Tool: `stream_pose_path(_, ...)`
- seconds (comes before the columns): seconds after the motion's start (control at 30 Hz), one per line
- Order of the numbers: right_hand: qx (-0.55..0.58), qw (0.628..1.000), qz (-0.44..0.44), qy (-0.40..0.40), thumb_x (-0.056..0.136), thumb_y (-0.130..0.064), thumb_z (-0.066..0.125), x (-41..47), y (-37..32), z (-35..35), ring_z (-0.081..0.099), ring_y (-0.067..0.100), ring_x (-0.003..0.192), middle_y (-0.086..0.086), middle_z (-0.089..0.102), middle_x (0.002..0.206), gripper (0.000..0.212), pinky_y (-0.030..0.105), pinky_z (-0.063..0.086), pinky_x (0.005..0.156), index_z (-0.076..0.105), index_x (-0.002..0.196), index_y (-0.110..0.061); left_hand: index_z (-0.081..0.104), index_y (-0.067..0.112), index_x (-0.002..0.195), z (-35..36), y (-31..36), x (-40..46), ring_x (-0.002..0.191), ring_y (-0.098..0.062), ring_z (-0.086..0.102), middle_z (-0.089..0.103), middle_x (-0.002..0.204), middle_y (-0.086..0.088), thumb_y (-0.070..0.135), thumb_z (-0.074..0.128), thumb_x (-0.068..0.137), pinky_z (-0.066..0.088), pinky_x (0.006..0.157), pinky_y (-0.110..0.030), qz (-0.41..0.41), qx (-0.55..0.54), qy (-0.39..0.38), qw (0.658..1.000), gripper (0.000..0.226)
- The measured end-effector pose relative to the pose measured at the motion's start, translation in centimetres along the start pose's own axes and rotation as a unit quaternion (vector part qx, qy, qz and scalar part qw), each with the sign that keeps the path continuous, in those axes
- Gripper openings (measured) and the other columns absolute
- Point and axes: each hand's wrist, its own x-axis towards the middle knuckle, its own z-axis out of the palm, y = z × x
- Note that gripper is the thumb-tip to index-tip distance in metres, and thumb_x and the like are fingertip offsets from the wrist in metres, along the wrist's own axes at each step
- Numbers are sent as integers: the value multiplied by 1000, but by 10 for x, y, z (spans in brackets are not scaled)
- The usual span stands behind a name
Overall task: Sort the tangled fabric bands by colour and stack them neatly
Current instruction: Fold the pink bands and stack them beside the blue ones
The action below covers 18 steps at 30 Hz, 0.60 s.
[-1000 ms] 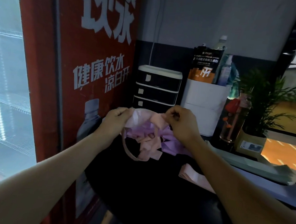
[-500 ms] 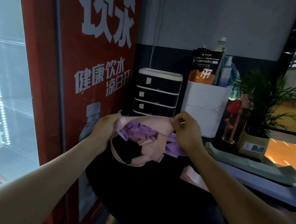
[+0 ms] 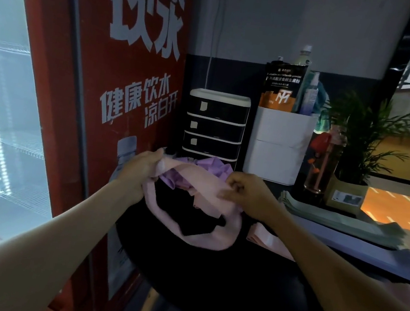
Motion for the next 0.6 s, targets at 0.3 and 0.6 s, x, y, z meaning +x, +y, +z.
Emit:
stream_pose_path(0.3,-118,989,1,-90,86,-10,62,-12,18,9,42,13,72,-2,48,74,20,26,27,64,53,68,-14,58,15,78,-4,-2,-8,61,-14,47,55,69,-3,30,56,93,40,61,-26,-6,-19,29,999,21)
stream_pose_path(0.6,-57,988,10,-141,80,-4,69,-30,28,31,54,-9,60,-6,60,77,12,4,41,65,68,91,0,50,12,63,-28,-30,-11,59,-15,44,48,59,-3,0,55,85,34,57,-24,-1,192,-28,981,26)
